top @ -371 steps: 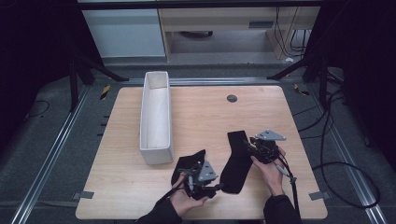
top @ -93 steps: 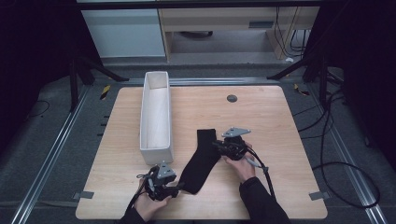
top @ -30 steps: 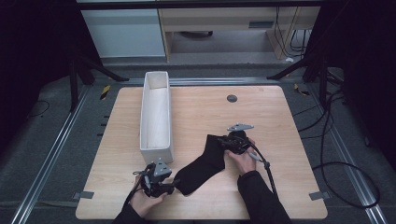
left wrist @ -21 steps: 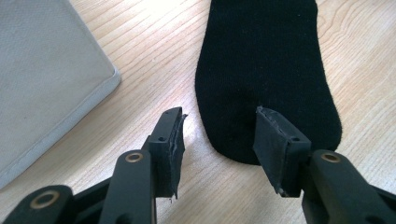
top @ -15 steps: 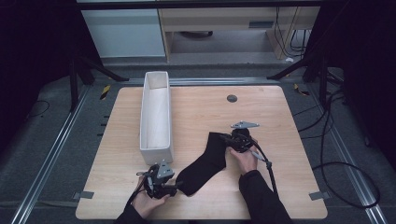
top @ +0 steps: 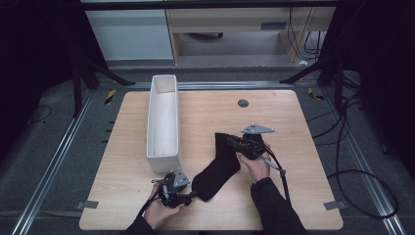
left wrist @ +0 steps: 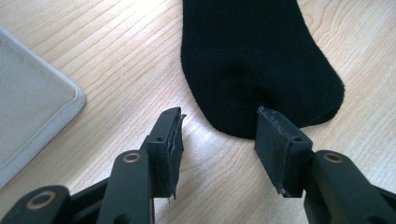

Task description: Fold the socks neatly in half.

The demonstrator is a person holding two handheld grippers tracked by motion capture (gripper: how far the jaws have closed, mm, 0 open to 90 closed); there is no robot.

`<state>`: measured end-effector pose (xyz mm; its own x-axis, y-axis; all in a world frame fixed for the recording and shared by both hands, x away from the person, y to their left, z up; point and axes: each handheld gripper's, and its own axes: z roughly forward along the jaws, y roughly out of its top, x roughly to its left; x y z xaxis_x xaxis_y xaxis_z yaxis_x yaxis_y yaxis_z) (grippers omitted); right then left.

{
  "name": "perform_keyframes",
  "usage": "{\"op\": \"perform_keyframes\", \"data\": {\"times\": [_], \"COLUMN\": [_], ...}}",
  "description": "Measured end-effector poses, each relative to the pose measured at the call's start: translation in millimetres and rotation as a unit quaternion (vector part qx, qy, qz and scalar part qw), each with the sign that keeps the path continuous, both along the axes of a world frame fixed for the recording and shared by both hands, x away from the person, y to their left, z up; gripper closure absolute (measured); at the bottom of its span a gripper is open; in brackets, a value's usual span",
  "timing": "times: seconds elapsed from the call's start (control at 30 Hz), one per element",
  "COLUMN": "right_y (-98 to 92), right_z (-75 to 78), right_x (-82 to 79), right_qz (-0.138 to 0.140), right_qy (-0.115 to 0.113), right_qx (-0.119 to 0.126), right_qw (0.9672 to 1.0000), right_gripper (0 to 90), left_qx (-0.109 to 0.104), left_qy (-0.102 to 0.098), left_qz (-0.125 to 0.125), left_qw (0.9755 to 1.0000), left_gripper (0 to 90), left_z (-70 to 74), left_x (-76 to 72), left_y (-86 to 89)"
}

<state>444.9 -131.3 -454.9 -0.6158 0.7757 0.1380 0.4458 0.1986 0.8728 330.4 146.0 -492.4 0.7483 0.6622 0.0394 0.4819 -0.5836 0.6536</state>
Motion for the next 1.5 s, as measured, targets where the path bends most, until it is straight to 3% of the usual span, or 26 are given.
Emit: {"op": "perform_keyframes", "data": {"times": [0.33,0.47,0.57,0.87,1.07,1.33,1.5], "right_y": [5.1,14.4,23.6,38.0,50.3,58.0,58.7], "right_z": [10.4,12.7,8.6,-3.2,-19.0,-30.8,-37.9], "right_x": [-27.2,-39.2,-50.4,-72.9,-88.8,-100.2,-105.0], "right_qz": [0.034,0.061,0.085,0.117,0.145,0.159,0.167], "right_qy": [-0.014,-0.018,-0.016,-0.004,0.014,0.018,0.036], "right_qx": [-0.004,-0.006,-0.014,-0.014,-0.026,-0.041,-0.038], "right_qw": [0.9993,0.9980,0.9962,0.9930,0.9890,0.9863,0.9845], "right_gripper": [78.9,78.9,78.9,78.7,78.5,77.2,71.9], "left_qx": [0.001,0.001,0.000,-0.002,-0.003,-0.003,-0.003], "left_qy": [-0.001,-0.002,-0.001,0.000,0.002,0.003,0.003], "left_qz": [0.002,0.002,0.002,0.003,0.004,0.004,0.003], "left_qw": [1.0000,1.0000,1.0000,1.0000,1.0000,1.0000,1.0000], "left_gripper": [50.0,50.0,49.7,49.8,49.5,49.2,49.2], "left_z": [-0.6,-0.7,-1.1,-1.7,-2.3,-2.4,-2.4], "left_x": [0.1,0.1,0.6,0.2,0.8,1.2,1.2], "left_y": [-0.4,-0.1,0.5,0.1,0.5,1.2,1.5]}}
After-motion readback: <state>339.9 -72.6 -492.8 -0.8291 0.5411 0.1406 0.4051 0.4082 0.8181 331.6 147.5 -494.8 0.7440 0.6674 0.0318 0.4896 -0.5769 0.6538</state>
